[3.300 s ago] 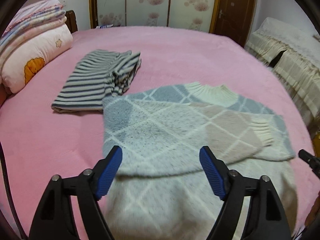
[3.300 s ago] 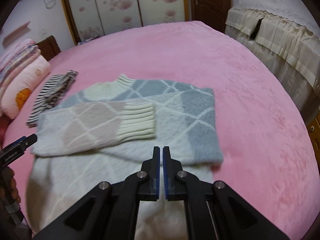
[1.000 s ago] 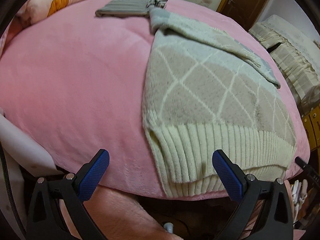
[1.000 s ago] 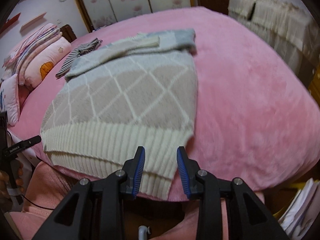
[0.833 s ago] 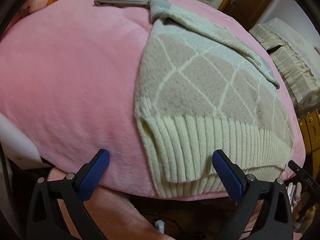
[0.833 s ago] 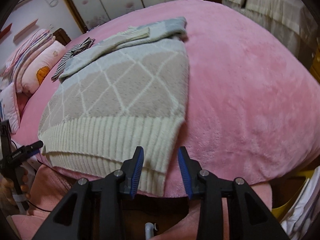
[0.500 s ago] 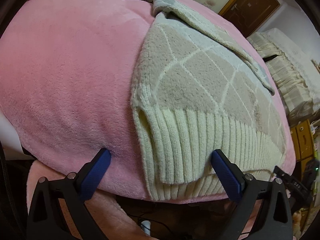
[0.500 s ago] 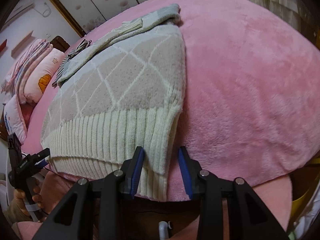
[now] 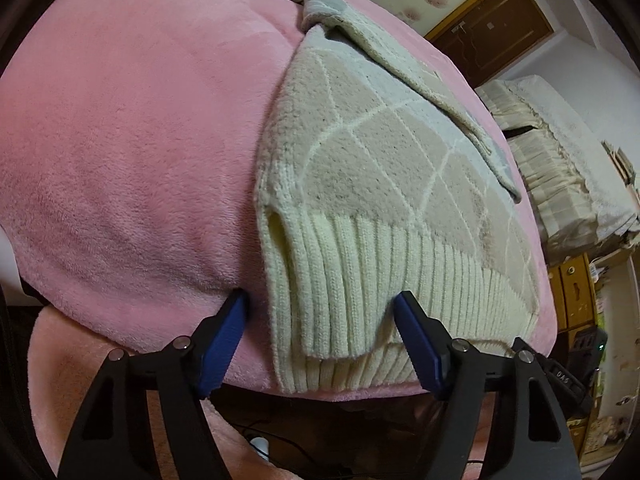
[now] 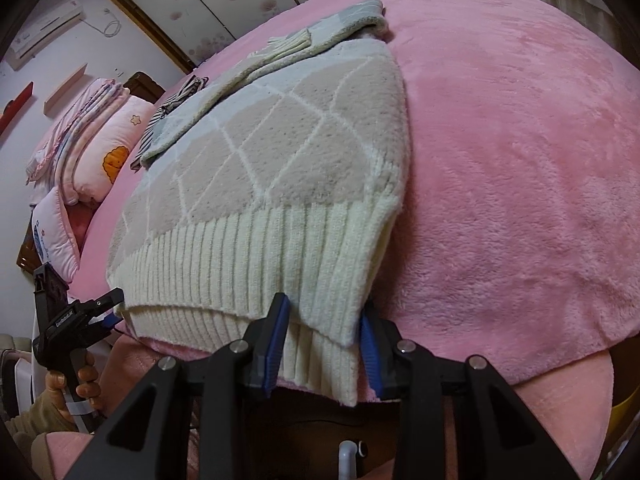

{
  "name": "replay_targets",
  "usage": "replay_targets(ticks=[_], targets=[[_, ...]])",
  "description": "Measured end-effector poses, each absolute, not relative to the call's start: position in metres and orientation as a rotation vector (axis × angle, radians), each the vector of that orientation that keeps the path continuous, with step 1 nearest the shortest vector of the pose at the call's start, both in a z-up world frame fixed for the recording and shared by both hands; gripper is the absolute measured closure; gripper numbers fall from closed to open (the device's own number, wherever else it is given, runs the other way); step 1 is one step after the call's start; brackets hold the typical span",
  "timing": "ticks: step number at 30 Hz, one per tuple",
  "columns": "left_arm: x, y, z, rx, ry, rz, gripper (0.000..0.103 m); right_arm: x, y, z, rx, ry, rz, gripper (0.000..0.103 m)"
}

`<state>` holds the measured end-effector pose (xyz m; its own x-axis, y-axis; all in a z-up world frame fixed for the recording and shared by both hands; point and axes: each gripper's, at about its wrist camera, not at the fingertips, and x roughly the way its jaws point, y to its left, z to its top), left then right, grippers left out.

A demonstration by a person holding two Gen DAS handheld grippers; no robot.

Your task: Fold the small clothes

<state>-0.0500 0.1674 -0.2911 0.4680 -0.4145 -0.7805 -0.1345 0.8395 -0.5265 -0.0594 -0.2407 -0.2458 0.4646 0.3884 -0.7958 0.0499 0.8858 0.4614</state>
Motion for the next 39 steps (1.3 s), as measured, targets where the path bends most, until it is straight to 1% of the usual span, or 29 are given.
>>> replay_targets(ticks=[5, 6, 7, 8, 9, 10, 11, 12, 16, 18, 20, 24, 28, 33, 35, 39], targets=[[-0.048, 0.172, -0.295, -0.62, 1.094, -0.189, 0.03, -0.056, -0.246, -0.252, 0.52, 1.081, 0.216, 0.069], [-0.047, 0.171, -0.294, -0.616, 1.101, -0.191, 0.034, -0.057, -0.246, -0.252, 0.516, 1.08, 0.217, 0.069], [-0.045, 0.169, -0.293, -0.604, 1.116, -0.195, 0.042, -0.057, -0.244, -0.252, 0.509, 1.079, 0.222, 0.075], [-0.044, 0.168, -0.293, -0.597, 1.126, -0.201, 0.048, -0.056, -0.243, -0.251, 0.507, 1.079, 0.235, 0.081], [-0.042, 0.166, -0.292, -0.595, 1.135, -0.209, 0.06, -0.056, -0.242, -0.251, 0.502, 1.087, 0.256, 0.094], [-0.042, 0.165, -0.292, -0.589, 1.146, -0.207, 0.07, -0.057, -0.24, -0.25, 0.491, 1.087, 0.258, 0.094], [-0.04, 0.164, -0.292, -0.587, 1.16, -0.211, 0.074, -0.057, -0.238, -0.248, 0.469, 1.083, 0.255, 0.094], [-0.04, 0.163, -0.292, -0.588, 1.169, -0.215, 0.08, -0.058, -0.234, -0.245, 0.438, 1.078, 0.255, 0.094], [-0.031, 0.152, -0.287, -0.508, 1.225, -0.201, 0.089, -0.061, -0.227, -0.232, 0.39, 1.046, 0.285, 0.095], [-0.027, 0.15, -0.283, -0.504, 1.244, -0.199, 0.091, -0.062, -0.227, -0.222, 0.376, 1.023, 0.304, 0.095], [-0.027, 0.156, -0.278, -0.557, 1.24, -0.203, 0.092, -0.064, -0.228, -0.211, 0.365, 0.994, 0.322, 0.095], [-0.029, 0.169, -0.266, -0.7, 1.171, -0.229, 0.094, -0.064, -0.233, -0.179, 0.363, 0.91, 0.353, 0.096], [-0.015, 0.166, -0.233, -0.75, 1.073, -0.258, 0.094, -0.05, -0.237, -0.15, 0.386, 0.841, 0.387, 0.096], [0.021, 0.172, -0.185, -0.847, 0.932, -0.264, 0.094, -0.014, -0.248, -0.116, 0.482, 0.746, 0.404, 0.096], [0.048, 0.176, -0.164, -0.863, 0.874, -0.244, 0.094, 0.004, -0.255, -0.105, 0.515, 0.714, 0.39, 0.096], [0.105, 0.182, -0.138, -0.848, 0.814, -0.213, 0.095, 0.06, -0.27, -0.087, 0.565, 0.666, 0.347, 0.096]])
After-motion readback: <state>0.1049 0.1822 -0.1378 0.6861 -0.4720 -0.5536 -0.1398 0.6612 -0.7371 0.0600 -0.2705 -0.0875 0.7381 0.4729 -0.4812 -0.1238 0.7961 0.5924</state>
